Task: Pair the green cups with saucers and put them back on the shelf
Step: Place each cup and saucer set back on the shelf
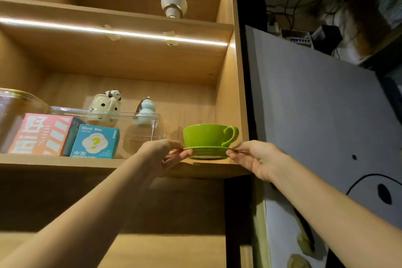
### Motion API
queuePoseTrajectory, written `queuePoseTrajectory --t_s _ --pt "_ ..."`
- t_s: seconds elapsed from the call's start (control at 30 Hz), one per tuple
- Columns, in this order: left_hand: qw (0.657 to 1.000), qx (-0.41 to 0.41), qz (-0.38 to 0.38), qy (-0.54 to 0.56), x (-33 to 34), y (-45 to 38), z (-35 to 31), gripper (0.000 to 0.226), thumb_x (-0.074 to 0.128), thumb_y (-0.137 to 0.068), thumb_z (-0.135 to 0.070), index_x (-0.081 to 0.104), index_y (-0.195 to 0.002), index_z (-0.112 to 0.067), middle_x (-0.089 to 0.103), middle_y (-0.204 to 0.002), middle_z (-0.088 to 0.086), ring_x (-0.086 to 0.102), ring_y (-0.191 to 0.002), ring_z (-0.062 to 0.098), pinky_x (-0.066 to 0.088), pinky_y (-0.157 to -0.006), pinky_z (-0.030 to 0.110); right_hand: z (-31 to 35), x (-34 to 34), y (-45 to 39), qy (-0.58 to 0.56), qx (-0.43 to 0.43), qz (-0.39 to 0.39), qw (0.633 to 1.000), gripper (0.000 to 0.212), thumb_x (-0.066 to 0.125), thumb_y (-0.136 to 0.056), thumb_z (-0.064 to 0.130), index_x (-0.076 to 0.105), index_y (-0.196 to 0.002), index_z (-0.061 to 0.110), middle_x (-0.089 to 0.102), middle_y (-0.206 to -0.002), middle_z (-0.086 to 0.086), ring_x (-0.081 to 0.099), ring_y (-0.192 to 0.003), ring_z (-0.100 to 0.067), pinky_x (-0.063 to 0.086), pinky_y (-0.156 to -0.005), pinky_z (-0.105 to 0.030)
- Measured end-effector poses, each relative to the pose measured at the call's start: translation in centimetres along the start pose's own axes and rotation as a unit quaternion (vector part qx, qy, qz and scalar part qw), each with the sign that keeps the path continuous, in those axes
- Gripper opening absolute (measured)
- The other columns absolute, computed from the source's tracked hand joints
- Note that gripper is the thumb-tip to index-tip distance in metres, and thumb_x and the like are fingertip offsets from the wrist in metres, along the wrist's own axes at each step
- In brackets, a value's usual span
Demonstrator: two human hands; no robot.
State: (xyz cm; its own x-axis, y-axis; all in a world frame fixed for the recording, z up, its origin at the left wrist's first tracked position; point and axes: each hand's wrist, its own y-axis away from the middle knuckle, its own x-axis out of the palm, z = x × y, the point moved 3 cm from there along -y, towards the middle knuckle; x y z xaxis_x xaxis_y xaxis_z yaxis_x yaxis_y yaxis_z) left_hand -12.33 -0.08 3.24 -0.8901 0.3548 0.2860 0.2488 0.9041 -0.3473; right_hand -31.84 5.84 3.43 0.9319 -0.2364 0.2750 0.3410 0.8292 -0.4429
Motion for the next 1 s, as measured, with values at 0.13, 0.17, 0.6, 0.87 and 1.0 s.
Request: queuePoseTrajectory --t_s 0.13,0.17,0.6,0.87,1.0 --pt "1.0 0.008 -0.018 -0.002 -0.2 -0.9 0.7 0.006 0.056 -0.078 0.01 0.056 -0.084 0.009 0.061 -0.08 0.025 0.063 -0.036 0.022 0.045 -0.028 0.02 -1.1 0.1 -0.6 0.001 0.01 -0.014 1.0 0.024 0.056 -0.081 -0.008 0.056 -0.105 -0.01 0.066 -0.084 -0.024 0.067 -0.044 -0.021 0.048 -0.034 -0.02" --pt "1.0 0.011 -0.023 -0.003 -0.3 -1.0 0.8 0.008 0.058 -0.077 0.01 0.057 -0.084 0.009 0.062 -0.08 0.025 0.064 -0.037 0.022 0.045 -0.029 0.02 -1.3 0.1 -0.7 0.0 0.012 -0.015 1.0 0.023 0.055 -0.082 -0.008 0.056 -0.105 -0.01 0.066 -0.084 -0.024 0.067 -0.044 -0.02 0.048 -0.034 -0.02" --pt "0.997 0.058 -0.018 -0.056 0.0 -0.3 0.9 0.019 0.06 -0.079 0.003 0.058 -0.095 0.012 0.063 -0.092 0.027 0.067 -0.06 0.028 0.057 -0.045 0.029 -2.1 1.1 0.2 0.068 -0.014 -0.058 0.996 0.02 0.045 -0.093 0.007 0.054 -0.101 -0.01 0.062 -0.082 -0.025 0.062 -0.054 -0.026 0.051 -0.034 -0.024" --pt "0.697 0.496 -0.129 -0.502 -0.5 3.8 3.3 0.045 0.053 -0.085 -0.022 0.048 -0.128 -0.011 0.059 -0.126 0.01 0.059 -0.108 0.02 0.045 -0.096 0.03 -3.2 -1.4 3.5 0.395 -0.433 -0.133 0.799 0.025 0.045 -0.092 0.014 0.06 -0.112 0.011 0.068 -0.101 -0.005 0.062 -0.088 -0.012 0.053 -0.077 -0.02" --pt "0.603 0.489 -0.074 -0.626 -0.1 2.9 6.0 0.078 0.042 -0.084 -0.042 -0.003 -0.143 -0.019 0.001 -0.155 -0.001 -0.009 -0.14 0.008 -0.006 -0.11 0.021 -6.5 -0.8 2.8 0.486 -0.389 -0.036 0.782 0.054 0.039 -0.094 0.024 0.017 -0.143 0.025 0.027 -0.15 0.005 0.017 -0.135 -0.004 0.014 -0.111 -0.026"
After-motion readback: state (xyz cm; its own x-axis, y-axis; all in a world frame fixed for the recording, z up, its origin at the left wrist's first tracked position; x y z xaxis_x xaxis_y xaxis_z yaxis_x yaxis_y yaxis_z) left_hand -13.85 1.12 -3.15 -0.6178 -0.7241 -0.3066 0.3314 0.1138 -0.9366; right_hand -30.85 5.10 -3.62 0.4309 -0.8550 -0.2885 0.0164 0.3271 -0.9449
